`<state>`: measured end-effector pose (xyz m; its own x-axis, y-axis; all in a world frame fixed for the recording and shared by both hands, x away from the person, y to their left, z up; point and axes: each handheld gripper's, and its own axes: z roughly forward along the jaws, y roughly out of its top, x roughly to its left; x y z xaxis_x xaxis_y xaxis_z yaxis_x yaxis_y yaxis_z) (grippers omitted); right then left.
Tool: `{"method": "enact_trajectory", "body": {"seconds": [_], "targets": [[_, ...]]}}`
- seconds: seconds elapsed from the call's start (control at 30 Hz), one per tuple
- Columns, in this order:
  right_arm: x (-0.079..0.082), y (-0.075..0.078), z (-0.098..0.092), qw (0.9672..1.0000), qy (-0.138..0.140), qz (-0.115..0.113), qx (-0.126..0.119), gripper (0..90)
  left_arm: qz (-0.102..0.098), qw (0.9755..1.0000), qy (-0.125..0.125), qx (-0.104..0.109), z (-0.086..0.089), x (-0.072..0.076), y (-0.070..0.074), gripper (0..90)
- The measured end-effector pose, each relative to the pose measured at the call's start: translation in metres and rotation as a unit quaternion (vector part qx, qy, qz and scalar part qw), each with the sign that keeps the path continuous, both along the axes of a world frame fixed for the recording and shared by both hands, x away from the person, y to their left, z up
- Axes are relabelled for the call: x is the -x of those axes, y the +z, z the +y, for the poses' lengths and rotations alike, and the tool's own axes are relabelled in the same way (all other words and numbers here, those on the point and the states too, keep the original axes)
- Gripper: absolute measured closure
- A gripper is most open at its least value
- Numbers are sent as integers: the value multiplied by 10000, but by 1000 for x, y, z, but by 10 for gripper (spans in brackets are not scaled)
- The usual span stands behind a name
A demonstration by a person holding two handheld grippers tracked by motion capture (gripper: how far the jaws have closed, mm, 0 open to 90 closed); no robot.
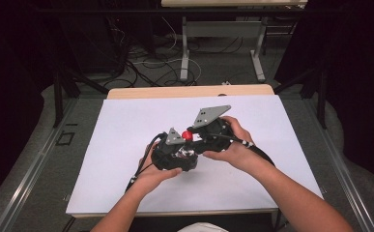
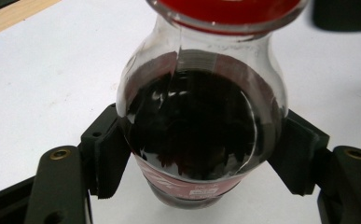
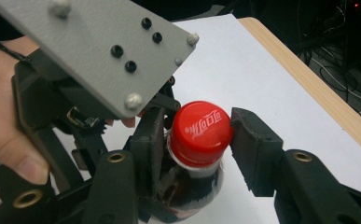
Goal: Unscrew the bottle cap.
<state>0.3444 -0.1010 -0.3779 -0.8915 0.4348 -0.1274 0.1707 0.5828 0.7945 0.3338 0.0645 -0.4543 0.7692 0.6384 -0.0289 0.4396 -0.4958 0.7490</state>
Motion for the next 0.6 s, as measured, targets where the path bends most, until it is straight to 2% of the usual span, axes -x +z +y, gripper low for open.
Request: {"method": "enact_trajectory", "body": {"seconds": [0.07, 0.23, 0.3, 0.4, 0.5, 0.57, 0.6], "targets": [[-1, 0, 1, 10000, -41, 29, -8, 578, -17, 10000, -33, -25, -1, 0, 0, 301], [-3, 0, 4, 9999, 111, 43, 68, 599, -78, 9999, -86, -6, -3, 2, 0, 301], [-6, 1, 4, 9996, 257, 64, 73, 603, -58, 9999, -123, 12, -4, 2, -1, 301], [-12, 3, 2, 9984, 496, 245, 153, 606, -35, 9998, -210, -66, -3, 3, 0, 300], [-18, 5, -1, 9956, 844, 348, 209, 608, -13, 9996, -275, -19, -4, 4, 0, 301], [-22, 6, -3, 9925, 1126, 407, 238, 608, -31, 9994, -349, -36, -4, 4, 0, 301], [-24, 6, -5, 9907, 1266, 417, 260, 609, 51, 9991, -417, -44, -4, 4, 1, 301]]}}
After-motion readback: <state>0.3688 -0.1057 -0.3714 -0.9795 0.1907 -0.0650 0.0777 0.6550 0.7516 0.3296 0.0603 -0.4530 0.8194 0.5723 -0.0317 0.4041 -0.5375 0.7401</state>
